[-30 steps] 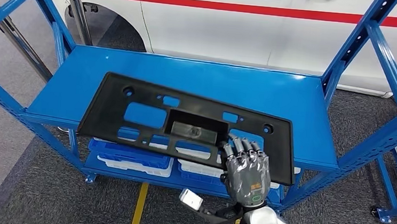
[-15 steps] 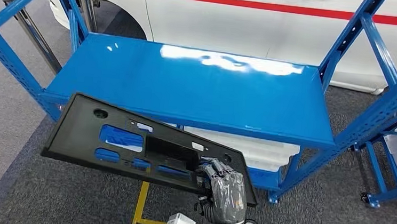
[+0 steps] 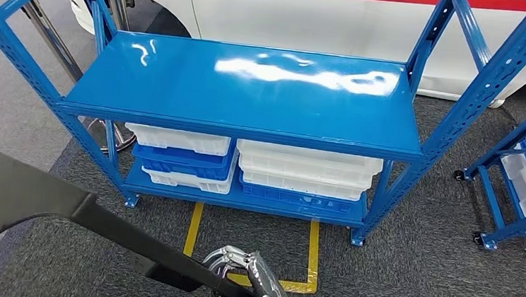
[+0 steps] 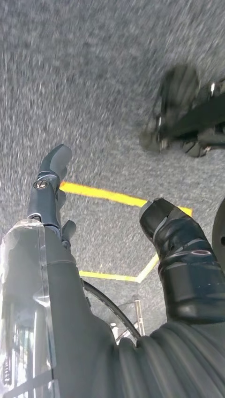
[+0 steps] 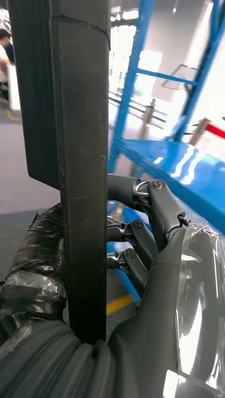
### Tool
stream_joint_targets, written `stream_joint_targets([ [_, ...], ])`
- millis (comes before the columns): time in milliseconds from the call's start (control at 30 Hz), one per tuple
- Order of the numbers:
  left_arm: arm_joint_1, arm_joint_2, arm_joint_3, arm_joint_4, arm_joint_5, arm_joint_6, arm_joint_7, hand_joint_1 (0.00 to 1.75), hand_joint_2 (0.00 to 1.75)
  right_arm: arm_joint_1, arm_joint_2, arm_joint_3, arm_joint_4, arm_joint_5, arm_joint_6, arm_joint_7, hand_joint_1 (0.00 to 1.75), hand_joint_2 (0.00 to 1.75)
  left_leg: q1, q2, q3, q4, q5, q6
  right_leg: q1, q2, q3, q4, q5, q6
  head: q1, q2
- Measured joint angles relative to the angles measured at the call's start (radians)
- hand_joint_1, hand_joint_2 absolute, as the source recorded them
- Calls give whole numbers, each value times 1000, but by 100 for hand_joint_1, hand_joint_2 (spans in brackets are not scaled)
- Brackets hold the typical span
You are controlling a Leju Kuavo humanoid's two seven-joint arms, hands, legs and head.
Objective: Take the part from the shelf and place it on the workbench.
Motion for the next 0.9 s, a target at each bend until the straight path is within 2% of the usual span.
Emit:
stream_joint_targets([
  [33,0,1,0,0,-2,0,1,0,175,1,0,0,1,-14,19,-5,175,175,-1,0,29,-13,29,2,1,0,-18,3,12,1,0,0],
  [67,-1,1,0,0,-5,0,2,0,175,1,0,0,1,-26,37,-10,175,175,-1,-1,78,-60,57,5,1,0,-34,7,24,3,0,0],
  [100,-2,2,0,0,-7,0,4,0,175,2,1,0,1,-35,52,-15,175,175,-3,-1,139,-134,64,10,2,0,-47,10,34,6,0,0],
  [133,-4,3,0,0,-9,0,5,0,175,2,2,0,1,-41,63,-19,175,175,-6,-2,199,-217,56,15,2,0,-56,12,44,10,0,0],
  [167,-6,4,0,0,-9,0,5,0,175,2,2,0,1,-46,70,-22,175,175,-9,-3,241,-281,42,19,2,-1,-60,12,54,16,0,0],
  [200,-7,4,0,0,-9,0,5,0,175,2,3,-1,1,-48,76,-24,175,175,-12,-3,262,-319,28,24,1,-2,-61,11,64,22,0,0],
  [233,-8,4,0,0,-9,0,5,0,175,2,3,-1,1,-51,80,-25,175,175,-15,-3,264,-333,30,29,0,-3,-62,7,75,28,0,0],
  [267,-9,4,0,0,-9,0,5,0,175,2,3,-1,1,-53,84,-26,175,175,-14,0,255,-334,41,35,-2,-3,-64,7,79,34,0,0],
  [300,-9,4,0,0,-9,0,6,0,175,2,3,-1,1,-56,89,-27,175,175,-13,2,245,-336,54,43,-3,-1,-70,15,65,39,0,0],
  [333,-10,4,0,0,-10,-1,6,0,175,2,3,-1,1,-59,94,-28,175,175,-11,6,233,-338,68,51,-4,1,-80,38,31,44,1,0],
  [367,-10,3,0,0,-10,-1,7,0,175,2,2,-1,1,-62,100,-28,175,175,-10,9,219,-339,82,58,-6,4,-93,82,-23,47,1,0],
  [400,-10,3,0,0,-11,-3,6,0,175,2,2,-1,2,-65,107,-29,175,175,-11,10,202,-338,94,62,-7,5,-105,139,-80,51,1,0],
  [433,-10,3,0,0,-13,-5,6,0,175,2,2,-1,3,-68,113,-31,175,175,-12,11,185,-336,107,63,-9,5,-115,202,-121,54,2,0],
  [467,-11,3,0,0,-15,-7,6,0,175,1,1,-1,4,-71,120,-33,175,175,-13,11,167,-333,120,63,-10,5,-118,256,-135,57,2,0],
  [500,-11,3,0,0,-17,-9,5,0,175,1,0,-1,6,-74,127,-37,175,175,-13,11,147,-327,132,61,-12,5,-110,285,-120,59,2,0],
  [533,-11,3,0,0,-19,-10,5,0,175,-1,-1,-1,8,-78,133,-42,175,175,-13,11,126,-320,143,59,-13,5,-87,285,-90,60,1,0],
  [567,-11,3,0,0,-20,-10,4,0,175,-2,-3,-1,10,-82,138,-46,175,175,-13,11,104,-310,153,55,-15,5,-46,249,-60,60,1,0],
  [600,-11,3,0,0,-21,-11,4,0,175,-5,-4,-1,11,-84,142,-49,175,175,-13,11,86,-300,161,51,-15,5,6,185,-54,58,1,0],
  [633,-11,3,0,0,-22,-11,4,0,175,-7,-4,-1,12,-86,143,-51,175,175,-14,10,71,-290,167,46,-13,6,59,111,-66,56,1,0],
  [667,-11,2,0,0,-22,-11,3,0,175,-10,-4,-1,12,-87,145,-52,175,175,-14,10,62,-283,173,41,-11,6,96,52,-86,53,1,0],
  [700,-11,2,0,0,-23,-11,3,0,175,-11,-4,-1,12,-88,145,-53,175,175,-14,9,57,-279,181,35,-7,7,115,15,-104,48,0,0],
  [767,-10,2,0,0,-23,-11,3,0,175,-13,-5,-1,13,-91,147,-55,175,175,-9,8,49,-279,196,22,-3,5,108,0,-96,34,1,0],
  [800,-9,2,0,0,-23,-11,3,0,175,-13,-5,-1,14,-92,149,-55,175,175,-7,7,41,-274,188,16,-3,4,96,-2,-84,25,1,0],
  [833,-8,1,0,0,-24,-11,3,0,175,-13,-5,-1,14,-94,153,-56,175,175,-5,5,30,-256,161,10,-5,2,83,-4,-71,16,1,0],
  [900,-6,-1,0,0,-26,-11,3,0,175,-12,-5,-1,15,-106,167,-58,175,175,-2,1,5,-168,60,0,-6,1,52,-6,-44,6,0,0],
])
